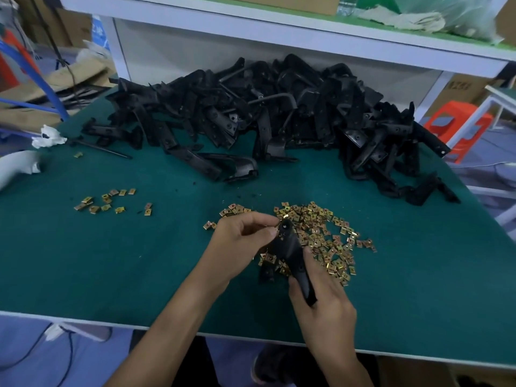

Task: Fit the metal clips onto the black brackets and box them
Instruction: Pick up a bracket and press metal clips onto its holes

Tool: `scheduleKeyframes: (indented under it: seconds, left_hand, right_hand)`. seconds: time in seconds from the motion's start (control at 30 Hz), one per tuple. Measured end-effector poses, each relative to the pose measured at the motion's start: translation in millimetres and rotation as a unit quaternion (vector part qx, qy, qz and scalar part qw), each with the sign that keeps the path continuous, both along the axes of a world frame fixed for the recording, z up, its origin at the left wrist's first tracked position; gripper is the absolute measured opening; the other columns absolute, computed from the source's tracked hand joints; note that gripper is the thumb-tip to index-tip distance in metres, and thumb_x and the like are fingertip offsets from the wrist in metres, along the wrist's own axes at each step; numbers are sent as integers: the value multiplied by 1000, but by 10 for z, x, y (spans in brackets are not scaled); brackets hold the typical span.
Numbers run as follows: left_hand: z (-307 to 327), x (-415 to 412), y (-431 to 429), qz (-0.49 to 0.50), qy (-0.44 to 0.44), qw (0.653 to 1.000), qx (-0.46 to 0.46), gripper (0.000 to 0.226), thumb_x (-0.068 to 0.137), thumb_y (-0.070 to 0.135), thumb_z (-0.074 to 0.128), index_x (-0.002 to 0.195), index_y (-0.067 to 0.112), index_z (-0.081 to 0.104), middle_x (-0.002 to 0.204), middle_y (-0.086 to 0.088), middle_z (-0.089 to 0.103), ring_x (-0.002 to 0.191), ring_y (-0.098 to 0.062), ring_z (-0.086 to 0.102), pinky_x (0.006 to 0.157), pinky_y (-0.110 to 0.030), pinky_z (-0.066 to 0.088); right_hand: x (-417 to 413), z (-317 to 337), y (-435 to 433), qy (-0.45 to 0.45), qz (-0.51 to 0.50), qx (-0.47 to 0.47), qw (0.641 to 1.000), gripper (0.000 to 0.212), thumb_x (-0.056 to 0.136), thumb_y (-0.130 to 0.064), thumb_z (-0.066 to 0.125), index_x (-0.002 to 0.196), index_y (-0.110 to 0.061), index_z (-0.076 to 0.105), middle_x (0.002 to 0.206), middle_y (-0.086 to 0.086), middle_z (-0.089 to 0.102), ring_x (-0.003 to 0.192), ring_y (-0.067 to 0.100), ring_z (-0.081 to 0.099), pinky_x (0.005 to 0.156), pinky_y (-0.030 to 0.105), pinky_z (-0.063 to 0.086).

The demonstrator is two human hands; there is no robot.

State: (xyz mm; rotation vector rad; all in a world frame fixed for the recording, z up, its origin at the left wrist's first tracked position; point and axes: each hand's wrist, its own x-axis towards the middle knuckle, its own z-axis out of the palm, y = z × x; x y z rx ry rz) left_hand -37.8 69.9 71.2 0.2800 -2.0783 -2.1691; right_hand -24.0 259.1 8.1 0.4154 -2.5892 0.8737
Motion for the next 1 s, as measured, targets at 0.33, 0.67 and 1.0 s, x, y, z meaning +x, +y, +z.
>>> scheduleKeyframes:
  seconds: [0.33, 0.67, 1.0]
  left_hand:
    - [110, -132, 130, -54, -22, 995, -77, 24, 92, 15, 71, 108, 33, 70, 75, 10, 70, 69, -3, 64, 67, -17, 50]
    - [-88, 220, 412, 65, 17, 962, -263, 23, 84, 40, 78, 98, 44, 60, 94, 32, 66, 90, 12, 60, 72, -7, 45]
    - [102, 149, 963, -157, 116, 927, -321, 33, 93, 32, 70, 124, 41, 64, 111, 38, 58, 104, 18, 53, 79, 0, 38]
  right_hand:
    - [-18, 31, -1, -31, -12, -22, 999, 67, 79, -17, 86, 141, -25, 61, 121, -6, 74, 101, 22, 72, 72, 32, 56]
    - [32, 186, 25, -180, -58, -230, 955, 67, 91, -33, 74, 148, -48, 42, 128, -33, 62, 117, -3, 61, 96, 26, 52]
    - [671, 274, 565, -385, -52, -589, 709, 25, 95, 7, 57, 116, -6, 57, 96, 16, 77, 79, 27, 74, 62, 36, 58]
